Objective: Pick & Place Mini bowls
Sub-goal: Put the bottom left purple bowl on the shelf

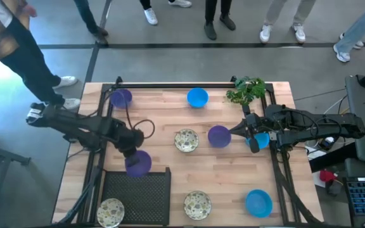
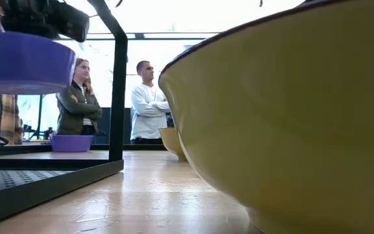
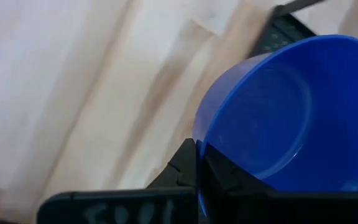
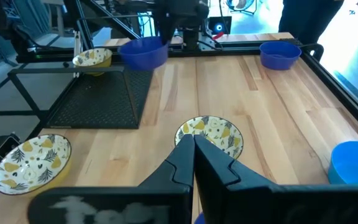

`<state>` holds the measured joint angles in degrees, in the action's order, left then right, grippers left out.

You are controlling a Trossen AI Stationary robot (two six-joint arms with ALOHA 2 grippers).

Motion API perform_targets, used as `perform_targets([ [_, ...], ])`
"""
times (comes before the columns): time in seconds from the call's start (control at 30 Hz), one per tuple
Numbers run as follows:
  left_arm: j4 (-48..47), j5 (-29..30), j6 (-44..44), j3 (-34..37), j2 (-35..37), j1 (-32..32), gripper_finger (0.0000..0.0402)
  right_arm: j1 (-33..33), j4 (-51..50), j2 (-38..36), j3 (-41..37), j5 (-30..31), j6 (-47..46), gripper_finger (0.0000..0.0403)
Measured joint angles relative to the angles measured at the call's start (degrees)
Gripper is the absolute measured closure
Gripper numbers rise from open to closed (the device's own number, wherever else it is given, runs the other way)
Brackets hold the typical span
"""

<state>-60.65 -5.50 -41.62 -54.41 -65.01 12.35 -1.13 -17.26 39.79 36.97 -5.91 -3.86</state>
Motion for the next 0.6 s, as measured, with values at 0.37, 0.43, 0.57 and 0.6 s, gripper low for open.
perform_targets([
  [0.37, 7.68, -0.63, -4.36, 0.07, -6.45, 8.15, 0.0401, -0.02, 0.00, 0.00, 0.00, 0.00, 0.00, 0.0394],
  [0.43, 10.30, -1.63, -4.82, 0.07, -8.09, 9.11, 0.0401, -0.01, 0.00, 0.00, 0.00, 0.00, -0.03, 0.0394],
  [0.57, 14.64, -2.58, -4.94, 0.07, -10.85, 11.20, 0.0401, 0.00, -0.02, 0.00, 0.00, -0.01, -0.02, 0.0394],
  [0.6, 15.08, -2.62, -4.95, 0.07, -11.44, 11.78, 0.0401, -0.02, 0.00, 0.00, 0.00, 0.00, 0.00, 0.0394],
])
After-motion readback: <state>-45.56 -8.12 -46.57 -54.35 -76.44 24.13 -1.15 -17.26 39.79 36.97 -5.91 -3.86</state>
